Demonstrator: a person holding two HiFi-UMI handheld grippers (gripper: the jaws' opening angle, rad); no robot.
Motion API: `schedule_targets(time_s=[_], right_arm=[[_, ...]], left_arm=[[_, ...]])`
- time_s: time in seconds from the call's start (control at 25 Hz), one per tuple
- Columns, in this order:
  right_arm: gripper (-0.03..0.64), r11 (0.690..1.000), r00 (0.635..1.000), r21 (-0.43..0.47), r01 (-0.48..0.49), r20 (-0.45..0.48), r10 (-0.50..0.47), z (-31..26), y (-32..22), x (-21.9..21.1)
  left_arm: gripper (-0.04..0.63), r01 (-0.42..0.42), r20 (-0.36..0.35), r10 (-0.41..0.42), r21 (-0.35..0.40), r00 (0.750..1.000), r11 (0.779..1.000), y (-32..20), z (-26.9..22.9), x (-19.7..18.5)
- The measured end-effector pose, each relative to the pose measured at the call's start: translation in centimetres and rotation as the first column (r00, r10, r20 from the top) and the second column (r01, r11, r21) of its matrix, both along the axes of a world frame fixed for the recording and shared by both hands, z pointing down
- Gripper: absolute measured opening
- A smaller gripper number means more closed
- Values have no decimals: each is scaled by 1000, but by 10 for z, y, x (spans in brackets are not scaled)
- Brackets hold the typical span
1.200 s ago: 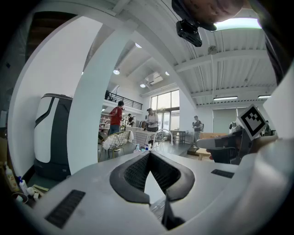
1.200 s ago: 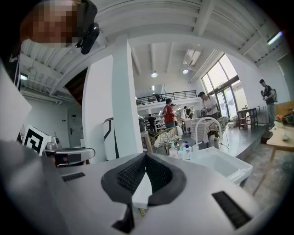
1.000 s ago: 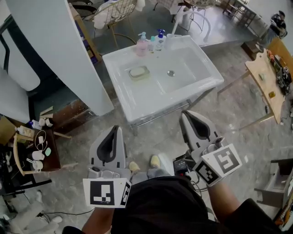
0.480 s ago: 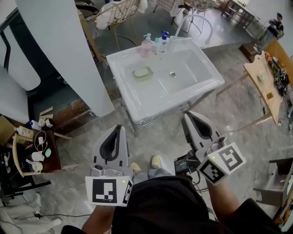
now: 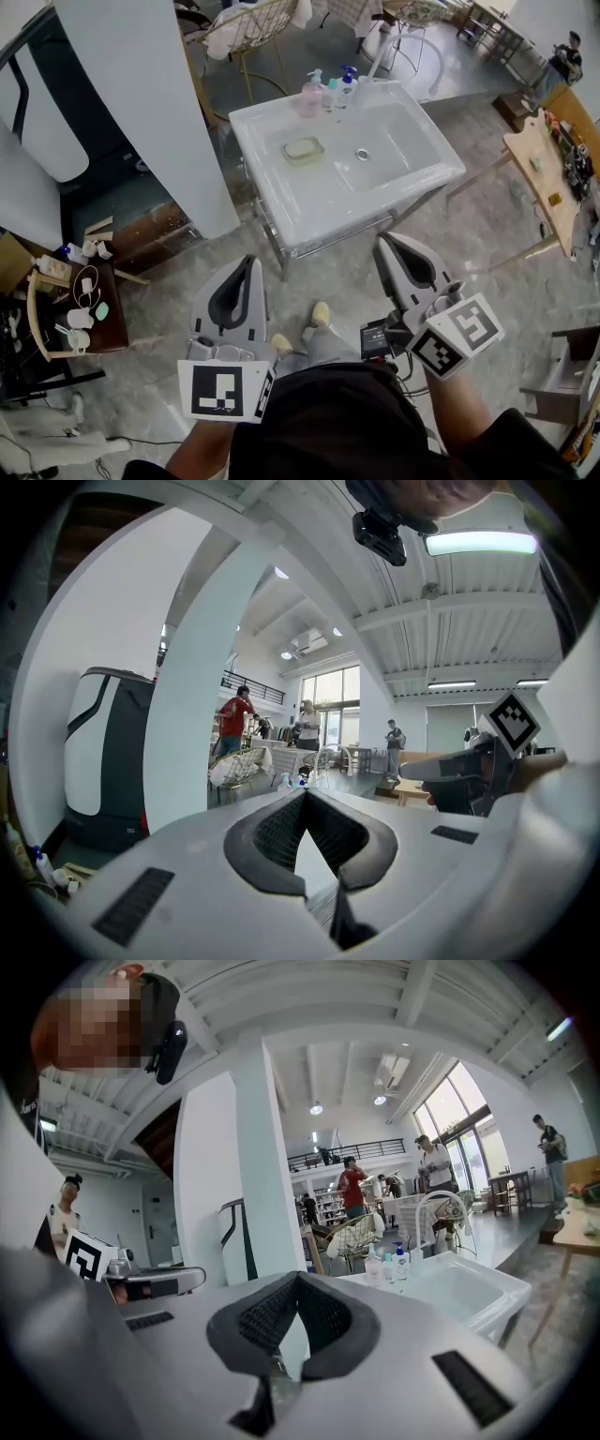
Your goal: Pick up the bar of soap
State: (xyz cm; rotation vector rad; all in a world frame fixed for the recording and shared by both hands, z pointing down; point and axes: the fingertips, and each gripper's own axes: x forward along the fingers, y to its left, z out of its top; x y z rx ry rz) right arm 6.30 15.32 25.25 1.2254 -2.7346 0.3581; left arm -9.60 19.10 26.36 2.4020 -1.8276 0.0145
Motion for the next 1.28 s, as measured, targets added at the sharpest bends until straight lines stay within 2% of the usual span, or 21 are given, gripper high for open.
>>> schedule_targets(time_s=[0.24,0.44,0.56,0.76,1.28], right_arm=[[5,1000,1000,30,-4,-5,5,-1,-13,1],[5,999,1000,42,15,-15,-14,4,-41,-1],[5,998,999,48,46,-15,-45,5,-65,-5],[5,998,1000,55,25,9,-26,8,-117,-2],[5,999,1000,32,11,-5,-11,14,-224,9]], left_arm=[[3,-8,9,8,-8,1000,1000,-11,2,5],[3,-7,39,8,-39,999,999,-40,12,9],[3,-5,51,6,-30,999,1000,-65,11,14],[3,2,30,-1,-47,1000,999,-113,11,20],[3,-17,60,21,-78,998,997,-215,20,26]])
